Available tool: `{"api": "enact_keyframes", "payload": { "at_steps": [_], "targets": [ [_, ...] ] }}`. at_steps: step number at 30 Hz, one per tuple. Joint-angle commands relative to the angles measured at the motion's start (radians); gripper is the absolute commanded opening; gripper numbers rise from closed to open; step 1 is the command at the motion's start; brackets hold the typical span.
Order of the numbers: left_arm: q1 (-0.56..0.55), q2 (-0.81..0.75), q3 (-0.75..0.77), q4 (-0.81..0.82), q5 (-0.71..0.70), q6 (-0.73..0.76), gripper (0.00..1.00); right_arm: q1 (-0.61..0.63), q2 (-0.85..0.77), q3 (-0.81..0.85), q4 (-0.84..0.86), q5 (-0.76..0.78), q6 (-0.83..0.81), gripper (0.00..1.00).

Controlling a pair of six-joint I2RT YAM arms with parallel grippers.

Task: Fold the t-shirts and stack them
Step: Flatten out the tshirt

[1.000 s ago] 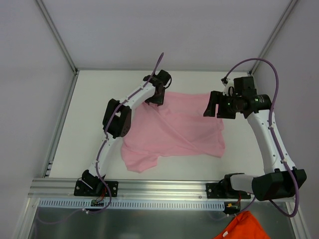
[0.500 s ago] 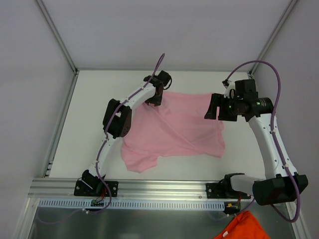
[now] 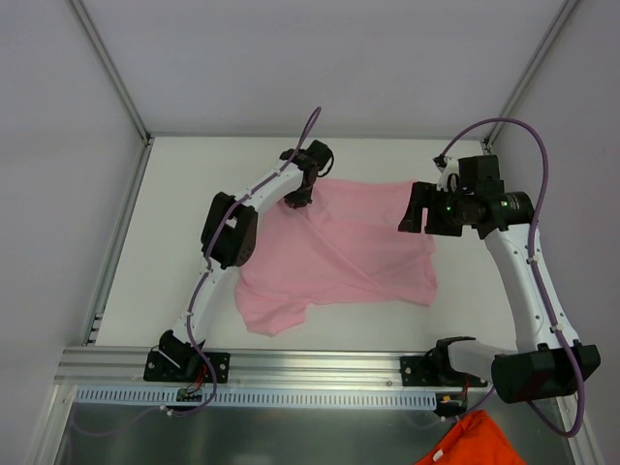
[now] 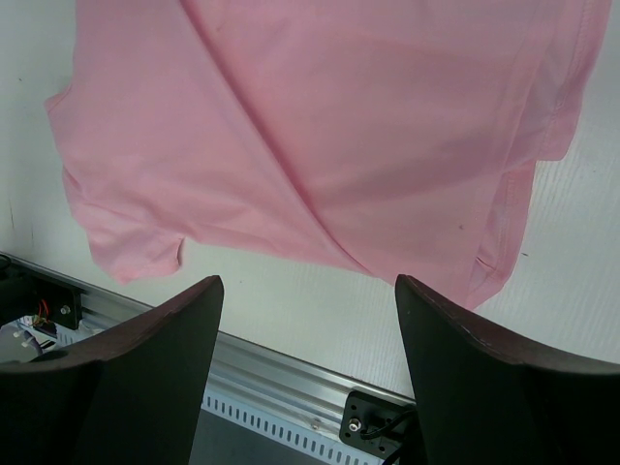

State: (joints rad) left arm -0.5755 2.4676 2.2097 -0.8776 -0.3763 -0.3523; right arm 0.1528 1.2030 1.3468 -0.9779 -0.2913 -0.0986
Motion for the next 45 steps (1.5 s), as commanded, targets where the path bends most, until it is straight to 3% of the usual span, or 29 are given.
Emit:
{"api": "enact_keyframes", "payload": {
  "at_steps": [1,6,26,36,45],
  "targets": [
    [-0.004,0.016,-0.004,-0.035,-0.024,0.006,0.15,0.007,-0.033,0.011,-0.011,0.017,-0.018,0.77],
    [-0.004,0.016,-0.004,-0.035,-0.029,0.004,0.0,0.005,-0.036,0.009,-0.01,0.02,-0.02,0.77],
    [0.017,-0.133,0.073,0.075,-0.202,-0.071,0.0,0.007,-0.06,-0.034,-0.004,-0.025,-0.009,0.77],
    [0.062,-0.16,0.126,0.16,-0.275,-0.096,0.0,0.007,-0.1,-0.116,0.001,-0.042,-0.003,0.76],
    [0.124,-0.136,0.145,0.129,-0.381,-0.168,0.0,0.008,-0.125,-0.189,-0.001,-0.062,0.013,0.76]
  ]
}}
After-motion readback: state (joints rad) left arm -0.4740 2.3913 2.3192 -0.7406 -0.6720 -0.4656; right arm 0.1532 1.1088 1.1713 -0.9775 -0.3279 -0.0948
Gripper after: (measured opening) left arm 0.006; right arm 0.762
